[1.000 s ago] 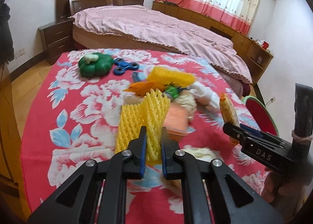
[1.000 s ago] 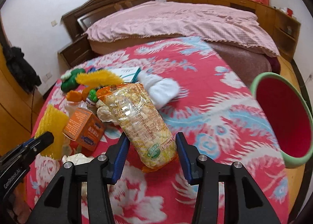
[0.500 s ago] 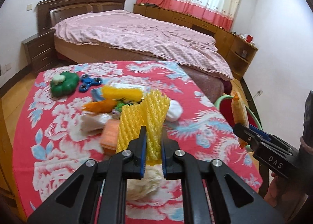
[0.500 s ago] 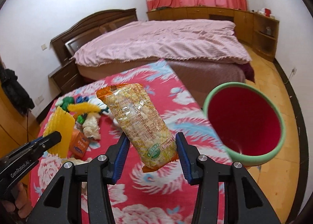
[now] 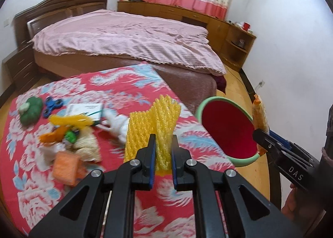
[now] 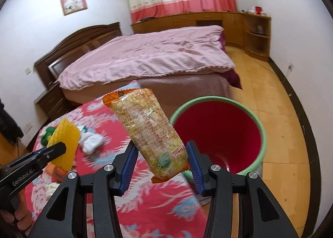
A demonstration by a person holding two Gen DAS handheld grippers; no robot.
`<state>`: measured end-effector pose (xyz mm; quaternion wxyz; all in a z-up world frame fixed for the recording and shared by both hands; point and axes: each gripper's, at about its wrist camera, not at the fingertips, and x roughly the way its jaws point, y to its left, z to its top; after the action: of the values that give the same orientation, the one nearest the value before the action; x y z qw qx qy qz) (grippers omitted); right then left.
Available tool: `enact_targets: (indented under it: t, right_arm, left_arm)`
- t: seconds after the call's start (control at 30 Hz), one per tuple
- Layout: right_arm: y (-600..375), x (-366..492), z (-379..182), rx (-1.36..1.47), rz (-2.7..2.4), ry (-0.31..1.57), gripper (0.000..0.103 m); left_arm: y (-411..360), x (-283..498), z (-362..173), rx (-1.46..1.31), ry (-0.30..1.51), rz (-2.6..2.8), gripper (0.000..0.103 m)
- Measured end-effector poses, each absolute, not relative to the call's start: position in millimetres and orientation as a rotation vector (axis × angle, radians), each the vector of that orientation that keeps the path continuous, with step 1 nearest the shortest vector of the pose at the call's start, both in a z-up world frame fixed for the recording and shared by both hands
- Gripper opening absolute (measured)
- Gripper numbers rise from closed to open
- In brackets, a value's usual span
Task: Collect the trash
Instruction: 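Carry the snack bag and foam net over the red bucket with both tools, then open the right tool over the bucket while the left tool releases the foam net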
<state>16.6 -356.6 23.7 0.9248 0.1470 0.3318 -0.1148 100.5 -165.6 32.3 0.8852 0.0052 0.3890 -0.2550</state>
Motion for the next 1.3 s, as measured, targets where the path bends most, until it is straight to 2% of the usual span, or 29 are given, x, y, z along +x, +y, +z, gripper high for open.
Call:
enact_targets:
  t: [0.73,1.3]
  right_arm:
    - [-464.7,22.4,-33.7,0.414,-0.409,0.814,0.05]
    - [-481.8,35.5,-50.7,0.434,-0.385,0.833,0.051]
  left_arm:
    - [-313.1,128.2,-12.0,0.191,0.924,-0.645,0.011]
    - [-352.1,146.1,-41.1,0.238,0.967,-0.661,0.011]
